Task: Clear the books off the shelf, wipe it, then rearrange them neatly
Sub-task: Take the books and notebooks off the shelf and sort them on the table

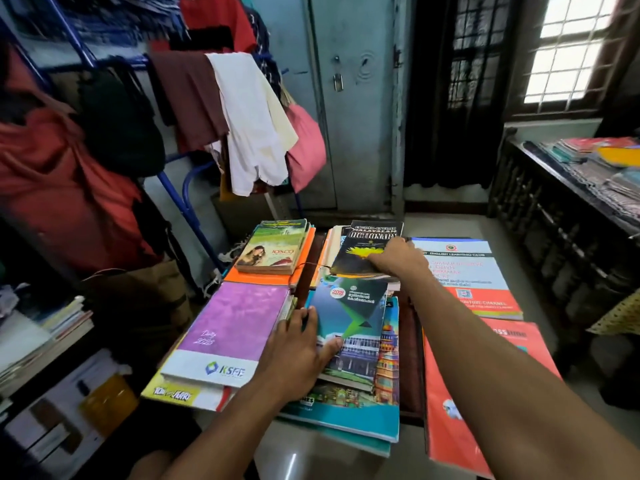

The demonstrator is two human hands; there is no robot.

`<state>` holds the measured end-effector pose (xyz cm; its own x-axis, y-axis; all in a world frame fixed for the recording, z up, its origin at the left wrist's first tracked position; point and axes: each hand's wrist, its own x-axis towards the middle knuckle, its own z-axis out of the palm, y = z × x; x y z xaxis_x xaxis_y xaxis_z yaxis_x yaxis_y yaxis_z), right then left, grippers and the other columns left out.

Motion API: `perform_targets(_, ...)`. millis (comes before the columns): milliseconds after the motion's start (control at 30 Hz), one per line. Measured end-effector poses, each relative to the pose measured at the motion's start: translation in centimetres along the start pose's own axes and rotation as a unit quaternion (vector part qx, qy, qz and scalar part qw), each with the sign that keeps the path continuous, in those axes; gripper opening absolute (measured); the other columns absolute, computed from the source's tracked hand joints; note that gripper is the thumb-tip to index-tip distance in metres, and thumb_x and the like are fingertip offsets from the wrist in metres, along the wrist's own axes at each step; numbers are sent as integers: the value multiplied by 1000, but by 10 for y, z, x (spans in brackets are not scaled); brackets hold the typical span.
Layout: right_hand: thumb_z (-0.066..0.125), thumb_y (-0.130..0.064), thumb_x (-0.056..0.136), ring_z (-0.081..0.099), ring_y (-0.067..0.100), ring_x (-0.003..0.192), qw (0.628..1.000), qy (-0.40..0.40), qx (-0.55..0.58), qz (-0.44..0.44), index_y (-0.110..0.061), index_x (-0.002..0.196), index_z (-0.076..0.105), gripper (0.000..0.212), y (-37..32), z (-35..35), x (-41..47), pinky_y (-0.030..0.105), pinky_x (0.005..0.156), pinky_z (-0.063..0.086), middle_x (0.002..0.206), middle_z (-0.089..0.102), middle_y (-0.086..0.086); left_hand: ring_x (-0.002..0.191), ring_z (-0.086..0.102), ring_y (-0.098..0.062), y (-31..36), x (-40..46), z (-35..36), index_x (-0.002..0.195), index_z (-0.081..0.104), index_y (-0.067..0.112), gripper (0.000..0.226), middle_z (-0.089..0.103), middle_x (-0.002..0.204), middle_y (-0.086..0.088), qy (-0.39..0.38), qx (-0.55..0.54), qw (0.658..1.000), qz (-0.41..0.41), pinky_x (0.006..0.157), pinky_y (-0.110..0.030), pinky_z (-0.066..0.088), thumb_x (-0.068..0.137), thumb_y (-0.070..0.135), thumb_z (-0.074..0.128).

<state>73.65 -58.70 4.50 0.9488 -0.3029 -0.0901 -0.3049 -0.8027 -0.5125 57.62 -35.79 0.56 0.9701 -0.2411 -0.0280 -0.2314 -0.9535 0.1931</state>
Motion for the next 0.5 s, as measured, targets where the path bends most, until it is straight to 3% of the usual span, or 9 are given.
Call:
perform_targets(67, 64, -52, 83, 42, 36, 133, 995, 45, -74, -53, -11, 140, 47, 72, -17, -1, -25, 50, 104, 40, 143, 47, 16, 150, 19, -26, -3, 2, -4, 161, 13, 22, 78, 15, 166, -1, -8, -40, 999, 3, 120, -42, 23, 100, 68, 28)
perform_targets(167, 66, -51, 85, 53, 34, 124, 973, 20, 17, -231, -16, 129, 56, 58, -61, 12, -70, 46, 101, 46, 130, 58, 14, 152, 22, -19, -17, 1, -20, 160, 20, 23, 66, 24, 166, -3, 15, -243, 970, -10, 117, -27, 18, 104, 54, 38)
perform_targets(233, 69, -46, 85, 61, 25, 111, 945, -46, 116, -302, -15, 122, 62, 50, -96, 30, -110, 40, 95, 50, 119, 66, 7, 147, 35, -11, -38, -15, -42, 154, 34, 24, 51, 41, 157, -2, 111, -325, 939, -28, 112, -18, 23, 107, 43, 41)
perform_targets(333, 70, -37, 88, 65, 16, 95, 890, -116, 201, -391, -13, 114, 68, 35, -147, 63, -174, 36, 90, 54, 106, 70, 1, 114, 56, 15, -90, -61, -74, 136, 49, 28, 29, 61, 131, 7, 244, -401, 881, -55, 98, -8, 40, 107, 32, 48)
perform_targets(433, 74, -30, 89, 67, 16, 89, 854, -173, 225, -436, -13, 109, 69, 26, -193, 107, -233, 35, 86, 54, 97, 72, 2, 98, 68, -3, -163, -133, -90, 128, 58, 32, 29, 69, 111, 12, 321, -405, 847, -123, 86, -24, 53, 101, 41, 56)
perform_targets(500, 76, -32, 88, 68, 13, 88, 839, -204, 225, -451, -18, 107, 70, 25, -215, 133, -263, 35, 85, 55, 94, 72, -1, 91, 69, -9, -201, -177, -93, 119, 64, 33, 25, 70, 101, 10, 359, -368, 840, -171, 81, -27, 53, 95, 41, 60)
